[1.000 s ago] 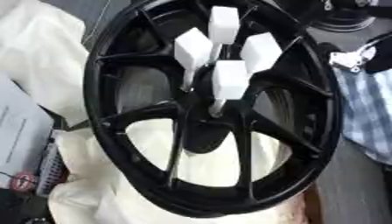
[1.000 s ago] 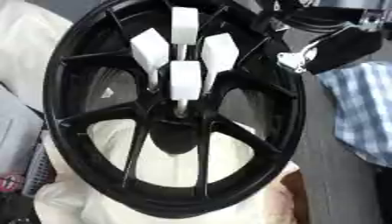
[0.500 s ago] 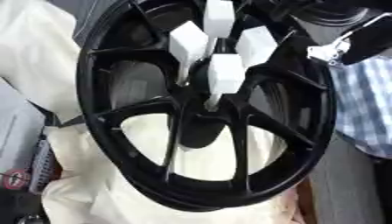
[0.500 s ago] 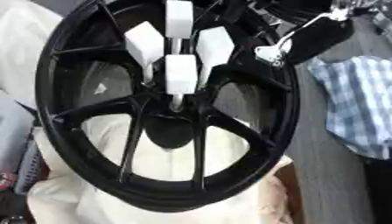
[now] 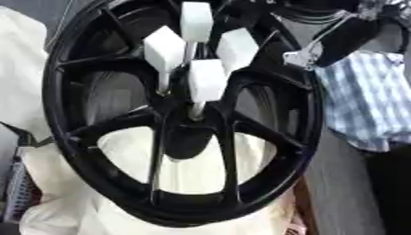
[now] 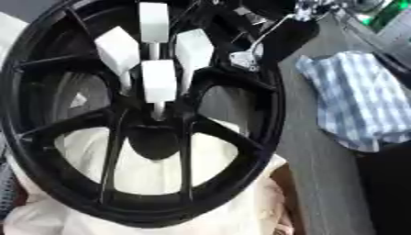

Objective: Pull the pin out of the wheel hub.

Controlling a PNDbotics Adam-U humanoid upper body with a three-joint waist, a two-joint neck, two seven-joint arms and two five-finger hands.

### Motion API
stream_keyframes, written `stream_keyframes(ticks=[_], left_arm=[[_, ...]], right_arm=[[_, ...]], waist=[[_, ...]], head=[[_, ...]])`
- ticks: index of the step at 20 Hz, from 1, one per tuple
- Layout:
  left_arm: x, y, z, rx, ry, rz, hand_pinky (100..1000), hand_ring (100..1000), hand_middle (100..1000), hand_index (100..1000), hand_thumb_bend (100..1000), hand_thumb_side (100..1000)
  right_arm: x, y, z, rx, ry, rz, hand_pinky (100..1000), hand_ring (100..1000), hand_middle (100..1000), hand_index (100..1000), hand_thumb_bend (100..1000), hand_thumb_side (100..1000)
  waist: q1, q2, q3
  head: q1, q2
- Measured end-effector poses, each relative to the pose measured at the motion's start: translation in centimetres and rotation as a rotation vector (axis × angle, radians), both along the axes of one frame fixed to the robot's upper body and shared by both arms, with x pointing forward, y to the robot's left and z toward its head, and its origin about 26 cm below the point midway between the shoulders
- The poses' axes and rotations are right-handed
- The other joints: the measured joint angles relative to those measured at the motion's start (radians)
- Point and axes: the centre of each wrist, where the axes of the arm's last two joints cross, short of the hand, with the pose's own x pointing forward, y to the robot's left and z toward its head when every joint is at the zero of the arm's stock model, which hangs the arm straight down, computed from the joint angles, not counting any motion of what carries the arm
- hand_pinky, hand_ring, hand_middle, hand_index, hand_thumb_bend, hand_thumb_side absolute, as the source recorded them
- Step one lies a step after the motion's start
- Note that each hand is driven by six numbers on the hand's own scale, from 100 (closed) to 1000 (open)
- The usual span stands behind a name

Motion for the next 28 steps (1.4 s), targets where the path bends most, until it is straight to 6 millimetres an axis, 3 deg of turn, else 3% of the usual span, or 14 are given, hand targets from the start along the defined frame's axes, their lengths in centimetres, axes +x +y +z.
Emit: stream_keyframes(ticks=[6, 16, 21, 28], left_arm=[[0.01, -0.14, -0.02, 0.003, 0.0, -0.004, 665, 767, 579, 772, 100, 735], [0.08, -0.22, 0.18, 0.006, -0.007, -0.003, 664, 766, 578, 770, 100, 741], [0.09, -0.23, 0.18, 0.008, -0.007, 0.0, 664, 766, 577, 769, 100, 747], [0.11, -0.41, 0.14, 0.007, -0.002, 0.001, 664, 767, 576, 769, 100, 753]], right_arm=[[-0.02, 0.37, 0.43, 0.008, -0.028, 0.028, 994, 1000, 832, 909, 100, 189], [0.02, 0.7, 0.52, 0.009, -0.041, 0.034, 996, 1000, 831, 909, 100, 297], [0.09, 0.85, 0.33, 0.01, -0.018, 0.032, 1000, 999, 824, 917, 100, 452], [0.13, 0.93, 0.22, 0.015, 0.02, 0.042, 1000, 1000, 828, 923, 100, 437]], waist=[[-0.002, 0.005, 0.007], [-0.021, 0.025, 0.019], [-0.029, 0.036, 0.025], [-0.043, 0.053, 0.029]], head=[[0.01, -0.008], [0.027, -0.007], [0.035, -0.006], [0.043, -0.006]])
